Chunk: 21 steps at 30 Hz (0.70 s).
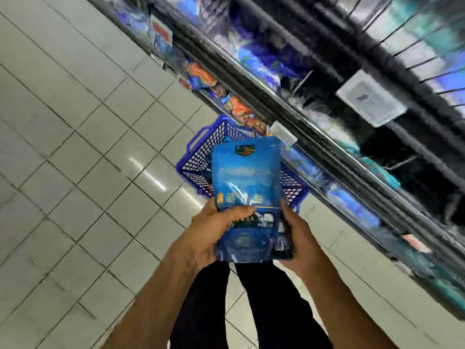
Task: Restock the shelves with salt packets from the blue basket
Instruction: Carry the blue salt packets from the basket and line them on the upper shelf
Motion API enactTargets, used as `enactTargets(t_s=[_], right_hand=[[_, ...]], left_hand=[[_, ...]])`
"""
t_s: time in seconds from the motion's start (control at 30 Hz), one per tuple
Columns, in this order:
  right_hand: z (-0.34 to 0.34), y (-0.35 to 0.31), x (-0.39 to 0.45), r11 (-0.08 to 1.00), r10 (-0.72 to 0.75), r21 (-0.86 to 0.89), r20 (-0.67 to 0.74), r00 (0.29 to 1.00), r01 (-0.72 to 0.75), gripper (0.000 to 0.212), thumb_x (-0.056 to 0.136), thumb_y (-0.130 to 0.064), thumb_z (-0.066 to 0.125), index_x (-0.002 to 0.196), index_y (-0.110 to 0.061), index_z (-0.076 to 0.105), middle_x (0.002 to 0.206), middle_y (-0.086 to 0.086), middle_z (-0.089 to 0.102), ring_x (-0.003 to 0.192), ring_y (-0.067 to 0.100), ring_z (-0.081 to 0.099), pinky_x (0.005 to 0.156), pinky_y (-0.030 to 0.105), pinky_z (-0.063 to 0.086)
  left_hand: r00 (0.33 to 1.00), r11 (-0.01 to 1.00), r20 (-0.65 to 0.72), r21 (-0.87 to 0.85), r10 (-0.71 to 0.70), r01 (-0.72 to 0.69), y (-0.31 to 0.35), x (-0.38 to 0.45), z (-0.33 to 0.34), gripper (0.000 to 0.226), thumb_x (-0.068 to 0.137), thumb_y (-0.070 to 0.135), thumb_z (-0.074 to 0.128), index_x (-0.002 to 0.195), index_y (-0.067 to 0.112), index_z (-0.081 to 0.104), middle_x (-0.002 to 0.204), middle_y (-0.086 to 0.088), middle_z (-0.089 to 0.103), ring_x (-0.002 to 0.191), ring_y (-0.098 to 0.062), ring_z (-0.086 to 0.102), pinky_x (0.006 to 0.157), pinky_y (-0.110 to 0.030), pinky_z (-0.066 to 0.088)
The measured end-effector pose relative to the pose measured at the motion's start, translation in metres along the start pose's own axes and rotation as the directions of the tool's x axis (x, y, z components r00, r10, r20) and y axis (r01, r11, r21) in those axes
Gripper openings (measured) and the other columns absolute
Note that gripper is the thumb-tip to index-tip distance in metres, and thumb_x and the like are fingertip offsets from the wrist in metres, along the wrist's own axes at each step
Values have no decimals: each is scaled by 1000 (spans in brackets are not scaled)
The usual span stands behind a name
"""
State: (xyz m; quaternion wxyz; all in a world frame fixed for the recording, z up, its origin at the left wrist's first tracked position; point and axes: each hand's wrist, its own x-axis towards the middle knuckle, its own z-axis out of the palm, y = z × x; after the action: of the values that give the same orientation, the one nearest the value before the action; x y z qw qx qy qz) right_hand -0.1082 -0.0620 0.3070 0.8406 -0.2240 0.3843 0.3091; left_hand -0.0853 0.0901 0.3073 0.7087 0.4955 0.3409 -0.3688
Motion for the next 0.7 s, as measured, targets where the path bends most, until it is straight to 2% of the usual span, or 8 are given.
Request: enactTargets(t_s=[0.07, 0.17, 0.3, 0.33, 0.4, 0.5, 0.57, 0.7], right_hand=[[3, -8, -42, 987, -83, -144, -98, 992, 69, 43, 92, -30, 53, 119, -1, 69, 91, 20, 76, 76, 33, 76, 63, 40, 63], [4, -23, -105, 953, -219, -246, -167, 961, 174, 24, 87, -21, 58, 88, -6, 76, 68, 13, 71, 50, 24, 68, 47, 29, 56], [14, -33, -179, 935, -300, -243, -161, 940, 257, 50, 99, -37, 46, 72, -7, 77, 57, 10, 66, 36, 17, 57, 36, 21, 46], [16, -34, -196, 939, -299, -217, -144, 943, 265, 56, 99, -40, 44, 70, -5, 78, 55, 11, 64, 36, 18, 56, 36, 22, 46], [12, -34, -228, 936, -334, -157, -118, 935, 314, 47, 93, -33, 49, 73, -3, 79, 60, 14, 66, 41, 20, 60, 39, 26, 50], [5, -31, -273, 873, -478, -168, -111, 872, 457, 28, 81, -15, 63, 103, -3, 75, 91, 16, 75, 70, 25, 73, 59, 35, 61], [-3, -24, -296, 825, -562, -155, -121, 818, 544, 41, 76, -6, 70, 117, -8, 72, 106, 15, 76, 89, 27, 76, 70, 38, 62], [-8, -1, -331, 733, -671, -115, -284, 685, 670, 47, 68, -20, 82, 115, -17, 74, 103, 13, 77, 81, 23, 76, 61, 34, 60]], left_hand=[[998, 996, -30, 70, 62, -60, 10, -38, 8, 32, 78, 4, 77, 106, 18, 74, 106, -8, 78, 106, -31, 72, 96, -49, 56], [990, 989, -74, 104, 118, -110, 25, -90, 19, 24, 84, 4, 73, 104, 17, 73, 105, -8, 78, 109, -33, 70, 100, -51, 53], [984, 982, -74, 105, 163, -155, 40, -150, 43, 18, 81, 9, 74, 98, 15, 78, 91, -9, 80, 77, -23, 77, 62, -37, 63], [984, 980, -68, 121, 167, -158, 43, -162, 49, 19, 84, 9, 73, 103, 13, 77, 93, -10, 79, 77, -24, 76, 62, -38, 63], [985, 972, -31, 174, 169, -161, 45, -181, 61, 26, 88, 12, 72, 114, 11, 72, 104, -14, 78, 91, -32, 75, 80, -49, 62], [981, 939, 14, 287, 196, -191, 51, -197, 80, 31, 83, 18, 79, 112, 19, 69, 107, -7, 78, 105, -31, 73, 99, -56, 54], [974, 891, 109, 394, 197, -225, 55, -204, 97, 48, 71, 30, 86, 115, 23, 68, 107, -1, 79, 103, -24, 74, 98, -53, 55], [949, 774, 292, 572, 116, -270, 60, -208, 136, 80, 47, 54, 92, 120, 31, 66, 114, 5, 76, 105, -14, 72, 88, -38, 57]])
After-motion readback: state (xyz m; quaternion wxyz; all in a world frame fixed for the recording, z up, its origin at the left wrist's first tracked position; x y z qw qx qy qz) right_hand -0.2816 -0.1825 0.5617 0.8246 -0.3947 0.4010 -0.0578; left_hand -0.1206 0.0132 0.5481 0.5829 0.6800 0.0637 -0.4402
